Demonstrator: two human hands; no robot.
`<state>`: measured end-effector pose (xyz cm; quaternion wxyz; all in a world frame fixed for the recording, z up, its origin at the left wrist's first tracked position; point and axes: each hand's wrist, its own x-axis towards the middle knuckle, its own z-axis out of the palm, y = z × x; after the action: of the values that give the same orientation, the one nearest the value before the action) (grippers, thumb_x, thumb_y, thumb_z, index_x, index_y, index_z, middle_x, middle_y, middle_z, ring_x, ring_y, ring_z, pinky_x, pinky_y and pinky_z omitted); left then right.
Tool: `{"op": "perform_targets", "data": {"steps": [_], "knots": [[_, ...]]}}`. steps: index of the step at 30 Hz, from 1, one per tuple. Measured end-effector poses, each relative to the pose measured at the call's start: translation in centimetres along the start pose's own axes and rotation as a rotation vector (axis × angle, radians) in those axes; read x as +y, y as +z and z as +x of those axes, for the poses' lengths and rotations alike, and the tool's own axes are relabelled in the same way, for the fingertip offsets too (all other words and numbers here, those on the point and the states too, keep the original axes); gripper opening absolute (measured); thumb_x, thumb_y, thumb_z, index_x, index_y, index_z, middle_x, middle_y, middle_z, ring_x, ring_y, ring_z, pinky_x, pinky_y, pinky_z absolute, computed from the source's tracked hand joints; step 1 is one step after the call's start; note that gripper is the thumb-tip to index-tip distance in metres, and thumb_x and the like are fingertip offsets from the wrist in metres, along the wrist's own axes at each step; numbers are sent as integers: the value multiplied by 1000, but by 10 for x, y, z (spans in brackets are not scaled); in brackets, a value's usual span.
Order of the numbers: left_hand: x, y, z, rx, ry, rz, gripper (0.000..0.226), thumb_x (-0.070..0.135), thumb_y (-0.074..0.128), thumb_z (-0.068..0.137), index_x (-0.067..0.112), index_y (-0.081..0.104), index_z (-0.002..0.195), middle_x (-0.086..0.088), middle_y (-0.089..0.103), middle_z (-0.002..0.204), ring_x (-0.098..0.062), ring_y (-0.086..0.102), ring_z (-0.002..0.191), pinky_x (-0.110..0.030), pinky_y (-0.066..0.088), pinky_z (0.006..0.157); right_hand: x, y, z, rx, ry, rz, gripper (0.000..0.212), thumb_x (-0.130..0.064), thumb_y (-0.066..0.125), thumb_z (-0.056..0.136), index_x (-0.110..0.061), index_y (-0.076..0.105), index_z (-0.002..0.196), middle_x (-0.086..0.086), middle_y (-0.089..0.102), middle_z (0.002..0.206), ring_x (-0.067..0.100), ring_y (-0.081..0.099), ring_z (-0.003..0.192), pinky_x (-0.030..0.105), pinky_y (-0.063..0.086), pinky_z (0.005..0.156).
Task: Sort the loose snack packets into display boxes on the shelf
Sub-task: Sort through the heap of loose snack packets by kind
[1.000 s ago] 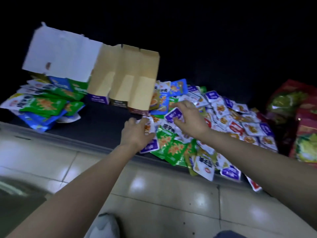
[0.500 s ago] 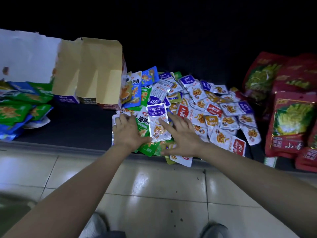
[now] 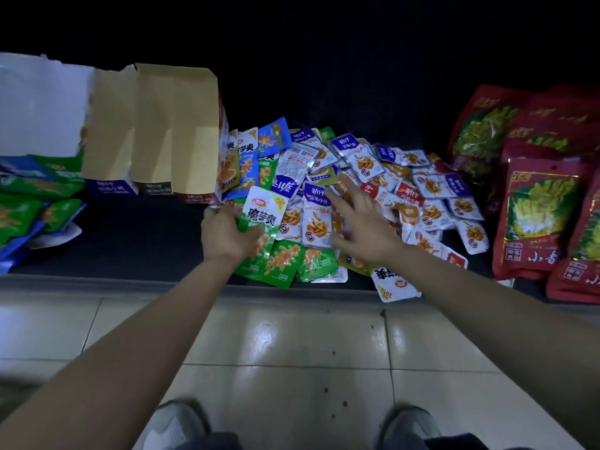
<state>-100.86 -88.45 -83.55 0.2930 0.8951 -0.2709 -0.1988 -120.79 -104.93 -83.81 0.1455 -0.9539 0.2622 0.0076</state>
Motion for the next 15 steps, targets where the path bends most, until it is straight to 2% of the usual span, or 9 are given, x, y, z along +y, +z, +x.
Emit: {"op": "perform_targets", "data": {"steps": [2,5,7,9,11,13,15], "knots": [[0,-2,-1,11,-4,-16,45,34,79,79,6,62,110,-18,46,124,-35,56,103,-35,44,90,-19,4,-1,-3,-116,25,90,-66,49,86,-34,2,155,5,-10,162,29,3,148,51,7,116],[0,-5,-2,39,11,-42,43,33,78,80,6,62,109,-15,48,116,-32,55,97,-32,42,84,-23,16,-6,-70,-257,-144,98,-80,39,79,-33,-3,155,7,-9,162,28,5,148,49,3,116],[-2,-6,1,48,40,-95,40,34,77,82,5,63,105,-11,49,106,-30,54,94,-32,42,79,-8,16,-10,-87,-175,-145,100,-82,35,76,-32,-2,155,7,-7,163,27,3,148,51,2,118],[-4,-4,4,57,76,-164,31,38,73,85,9,61,90,-16,57,97,-30,57,86,-29,40,69,6,13,-13,-104,-123,-141,96,-81,28,76,-34,0,155,6,-1,163,24,4,149,53,6,119],[-5,-2,6,58,88,-241,33,41,66,88,12,55,76,-21,61,90,-28,57,73,-31,41,64,14,12,-15,-128,-128,-176,88,-77,21,78,-35,5,154,4,8,163,22,8,149,49,7,118],[-1,-4,4,53,68,-332,31,38,61,92,15,50,75,-14,58,80,-22,51,66,-36,44,65,18,9,-13,-106,-127,-221,84,-74,21,81,-33,14,154,5,14,162,23,9,150,47,5,117],[2,-8,1,35,31,-439,29,33,60,94,19,43,75,-5,47,71,-20,45,67,-45,49,67,23,5,-11,-113,-88,-259,87,-74,24,79,-31,18,154,3,12,163,22,4,150,46,1,118]]}}
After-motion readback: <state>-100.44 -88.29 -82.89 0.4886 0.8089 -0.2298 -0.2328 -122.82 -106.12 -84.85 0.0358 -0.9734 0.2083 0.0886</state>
